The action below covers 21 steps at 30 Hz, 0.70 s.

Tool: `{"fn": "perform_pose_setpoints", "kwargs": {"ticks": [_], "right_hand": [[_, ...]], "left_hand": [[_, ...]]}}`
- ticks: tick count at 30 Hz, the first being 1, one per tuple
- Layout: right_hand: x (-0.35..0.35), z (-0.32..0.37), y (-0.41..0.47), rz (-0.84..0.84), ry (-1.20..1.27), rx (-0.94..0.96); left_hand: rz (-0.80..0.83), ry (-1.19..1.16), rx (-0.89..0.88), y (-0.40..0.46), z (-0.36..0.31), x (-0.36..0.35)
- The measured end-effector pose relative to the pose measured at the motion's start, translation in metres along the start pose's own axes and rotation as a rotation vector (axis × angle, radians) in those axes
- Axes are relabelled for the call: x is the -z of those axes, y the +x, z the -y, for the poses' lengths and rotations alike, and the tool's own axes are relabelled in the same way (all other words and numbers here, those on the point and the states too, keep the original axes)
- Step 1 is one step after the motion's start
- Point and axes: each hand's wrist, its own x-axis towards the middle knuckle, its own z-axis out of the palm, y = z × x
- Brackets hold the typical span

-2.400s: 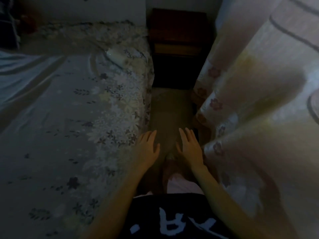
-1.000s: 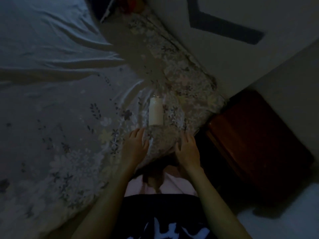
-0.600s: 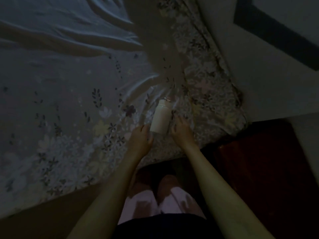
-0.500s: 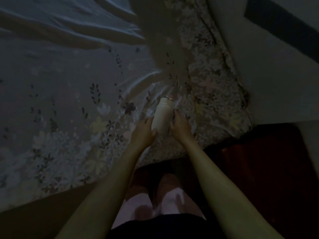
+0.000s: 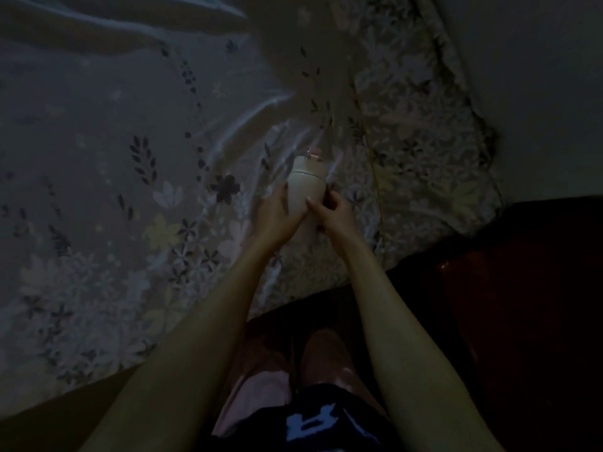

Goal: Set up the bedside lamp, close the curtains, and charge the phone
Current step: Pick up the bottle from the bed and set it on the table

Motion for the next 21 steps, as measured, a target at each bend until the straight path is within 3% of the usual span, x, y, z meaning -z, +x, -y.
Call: {"fn": "perform_pose_setpoints", "kwargs": {"ticks": [10, 14, 21], "right_hand": [[0.045, 0.011, -0.074, -0.223, 0.251, 0.252], [0.081, 0.004, -0.122, -0.428, 0.393, 0.263], [0.163, -0.026, -0.195, -0.795, 0.308, 0.303]], "left_hand": [[0.179, -0.043, -0.286, -0.032, -0.033, -0.019], [0.337, -0.077, -0.331, -0.058, -0.063, -0.055], [0.548, -0.009, -0.503, -0.113, -0.107, -0.146]]}}
